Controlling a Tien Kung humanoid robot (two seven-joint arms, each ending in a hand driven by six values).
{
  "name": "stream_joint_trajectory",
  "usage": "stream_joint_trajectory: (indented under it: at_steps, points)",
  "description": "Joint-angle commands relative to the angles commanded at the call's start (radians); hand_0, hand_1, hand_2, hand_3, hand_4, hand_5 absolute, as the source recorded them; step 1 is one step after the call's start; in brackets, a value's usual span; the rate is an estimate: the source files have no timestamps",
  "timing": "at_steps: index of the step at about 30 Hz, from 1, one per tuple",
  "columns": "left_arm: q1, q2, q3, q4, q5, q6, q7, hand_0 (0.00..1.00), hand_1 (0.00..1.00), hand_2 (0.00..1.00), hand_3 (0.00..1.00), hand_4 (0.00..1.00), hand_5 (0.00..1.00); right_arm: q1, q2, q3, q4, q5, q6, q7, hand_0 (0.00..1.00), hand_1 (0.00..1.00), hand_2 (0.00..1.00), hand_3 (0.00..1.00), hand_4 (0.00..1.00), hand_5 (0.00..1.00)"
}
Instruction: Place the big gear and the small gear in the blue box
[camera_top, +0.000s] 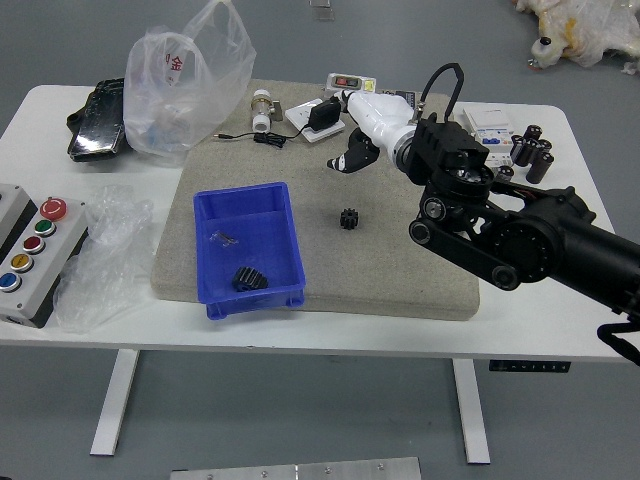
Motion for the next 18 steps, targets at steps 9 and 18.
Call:
stream_joint_trajectory:
  at_steps: [9,18]
  points:
    - [-0.003,0.001,0.003,0.002,-0.003,0.001,-0.005,0.652,0.559,0.531,0.681,0.661,0.288,-0.031,0.0,-0.032,-0.006,0.028,0.013,-0.005,0.542,0.672,0.746,0.792,0.85,0.243]
    - [-0.003,-0.001,-0.001,0.001,0.001,0.0,-0.002,0.65,0.56,0.531,0.681,0.661,0.29,-0.025,0.027,-0.1,-0.041,0.067,0.006,0.007,0.5,0.654,0.727,0.783,0.846,0.239]
